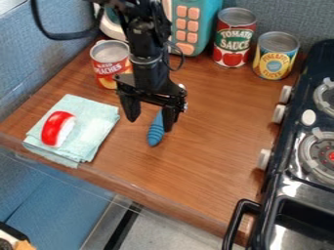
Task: Take the blue spoon to the left side of the peaches can and moves them to the center of table
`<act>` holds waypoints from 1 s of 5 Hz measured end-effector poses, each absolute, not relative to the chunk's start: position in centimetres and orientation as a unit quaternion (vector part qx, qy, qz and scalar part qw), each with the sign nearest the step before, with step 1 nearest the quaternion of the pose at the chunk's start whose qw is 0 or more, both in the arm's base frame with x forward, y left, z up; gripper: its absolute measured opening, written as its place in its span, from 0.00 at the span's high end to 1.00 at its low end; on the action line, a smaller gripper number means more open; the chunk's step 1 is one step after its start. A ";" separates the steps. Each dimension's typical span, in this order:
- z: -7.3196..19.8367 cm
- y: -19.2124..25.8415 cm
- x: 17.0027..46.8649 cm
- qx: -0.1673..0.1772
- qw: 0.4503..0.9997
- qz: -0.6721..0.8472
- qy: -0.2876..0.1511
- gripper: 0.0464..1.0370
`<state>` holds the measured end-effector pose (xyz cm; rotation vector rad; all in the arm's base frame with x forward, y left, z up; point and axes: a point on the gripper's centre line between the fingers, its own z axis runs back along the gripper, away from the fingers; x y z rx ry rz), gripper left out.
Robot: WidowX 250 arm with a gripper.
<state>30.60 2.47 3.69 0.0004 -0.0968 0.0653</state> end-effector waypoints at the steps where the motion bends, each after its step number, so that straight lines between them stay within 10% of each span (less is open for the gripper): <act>1: 2.5 2.8 31.3 0.009 0.998 0.038 -0.039 0.04; 3: 0.8 1.4 31.7 -0.011 0.998 0.046 -0.033 0.09; 5: 0.9 1.2 32.0 -0.009 0.999 0.037 -0.037 0.60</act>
